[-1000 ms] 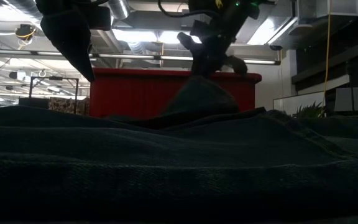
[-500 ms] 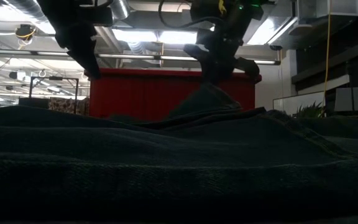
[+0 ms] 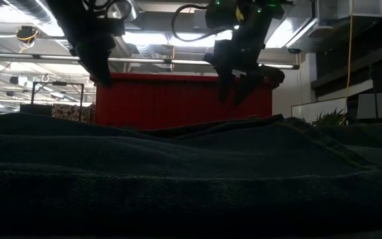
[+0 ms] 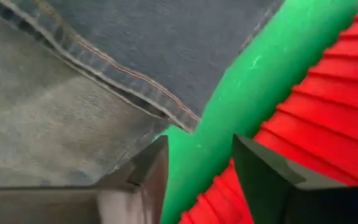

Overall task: Fold laundry
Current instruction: Fold the dark blue pants

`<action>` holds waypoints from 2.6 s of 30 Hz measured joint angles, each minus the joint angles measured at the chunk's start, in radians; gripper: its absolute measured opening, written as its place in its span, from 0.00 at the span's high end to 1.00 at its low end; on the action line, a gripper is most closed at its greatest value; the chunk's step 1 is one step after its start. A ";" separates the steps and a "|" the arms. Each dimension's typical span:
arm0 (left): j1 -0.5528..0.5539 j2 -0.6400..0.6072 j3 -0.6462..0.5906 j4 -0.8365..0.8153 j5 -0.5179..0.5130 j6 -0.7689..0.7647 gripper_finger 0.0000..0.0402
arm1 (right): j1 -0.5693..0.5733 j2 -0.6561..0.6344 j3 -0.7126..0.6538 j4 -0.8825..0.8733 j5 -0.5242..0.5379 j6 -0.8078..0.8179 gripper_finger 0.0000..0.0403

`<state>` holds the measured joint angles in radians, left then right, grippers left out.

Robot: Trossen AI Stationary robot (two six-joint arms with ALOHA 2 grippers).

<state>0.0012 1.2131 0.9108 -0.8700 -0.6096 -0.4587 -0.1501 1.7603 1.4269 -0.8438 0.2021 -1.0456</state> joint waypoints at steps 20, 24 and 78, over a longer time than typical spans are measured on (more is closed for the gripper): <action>0.154 0.260 0.000 -0.037 0.204 -0.090 0.62 | -0.001 0.139 0.000 0.024 -0.211 0.128 0.56; 0.165 0.340 0.000 -0.075 0.204 -0.090 0.62 | -0.001 0.179 0.000 -0.025 -0.194 0.129 0.56; 0.174 0.324 0.027 -0.101 0.206 -0.118 0.62 | -0.003 0.307 0.155 -0.008 -0.032 0.133 0.56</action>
<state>0.1754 1.5372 0.9379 -0.9709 -0.4036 -0.5768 -0.1532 2.0669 1.5822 -0.8518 0.1698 -0.9127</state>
